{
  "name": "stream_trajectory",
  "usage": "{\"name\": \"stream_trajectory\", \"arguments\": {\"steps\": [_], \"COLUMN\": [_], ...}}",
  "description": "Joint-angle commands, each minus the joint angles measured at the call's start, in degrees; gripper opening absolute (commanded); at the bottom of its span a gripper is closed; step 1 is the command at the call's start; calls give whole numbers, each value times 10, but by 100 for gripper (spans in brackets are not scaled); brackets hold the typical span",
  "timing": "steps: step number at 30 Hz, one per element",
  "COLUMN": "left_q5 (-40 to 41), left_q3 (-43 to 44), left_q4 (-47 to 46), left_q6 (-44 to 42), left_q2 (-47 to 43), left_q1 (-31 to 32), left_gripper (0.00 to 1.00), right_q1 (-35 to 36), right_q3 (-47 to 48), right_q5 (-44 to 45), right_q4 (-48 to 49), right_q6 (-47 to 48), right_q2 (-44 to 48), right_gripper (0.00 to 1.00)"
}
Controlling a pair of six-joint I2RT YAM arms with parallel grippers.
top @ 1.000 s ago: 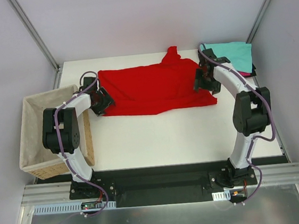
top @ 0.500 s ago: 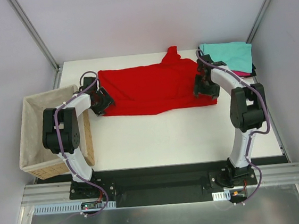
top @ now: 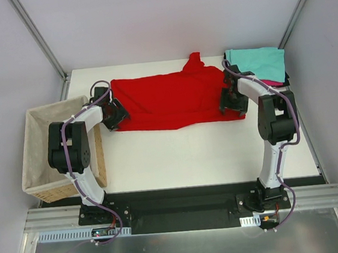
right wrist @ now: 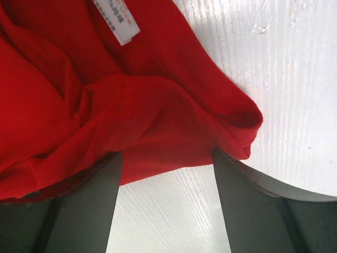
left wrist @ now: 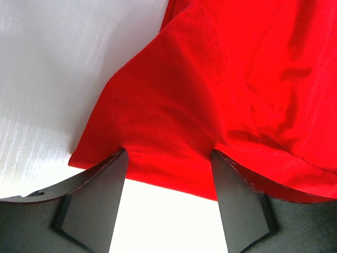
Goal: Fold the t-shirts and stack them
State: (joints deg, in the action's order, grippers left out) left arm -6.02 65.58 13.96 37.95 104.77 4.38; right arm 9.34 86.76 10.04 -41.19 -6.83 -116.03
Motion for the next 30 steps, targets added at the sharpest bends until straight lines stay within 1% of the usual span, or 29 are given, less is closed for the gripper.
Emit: {"name": "stream_trajectory", "arguments": {"steps": [1, 5, 9, 17, 24, 30], "left_q5": [5, -4, -14, 8, 25, 25], "left_q3": [-16, -7, 18, 31, 33, 9], "left_q4": [23, 39, 75, 120, 143, 147], "left_q6": [-10, -16, -22, -31, -31, -24], "left_q2": [24, 29, 40, 32, 36, 20], "left_q1": [-9, -9, -8, -7, 4, 6], "left_gripper": [66, 66, 65, 64, 64, 64], "right_q1": [-4, -4, -5, -3, 0, 6], "right_q3": [-6, -23, -32, -74, -113, -155], "right_q5": [-2, -2, -3, 1, -7, -6], "right_q4": [-3, -2, -6, 1, 10, 15], "right_q6": [-4, -4, -6, -14, -16, -21], "right_q2": [3, 11, 14, 32, 53, 75], "right_gripper": [73, 73, 74, 73, 72, 71]}}
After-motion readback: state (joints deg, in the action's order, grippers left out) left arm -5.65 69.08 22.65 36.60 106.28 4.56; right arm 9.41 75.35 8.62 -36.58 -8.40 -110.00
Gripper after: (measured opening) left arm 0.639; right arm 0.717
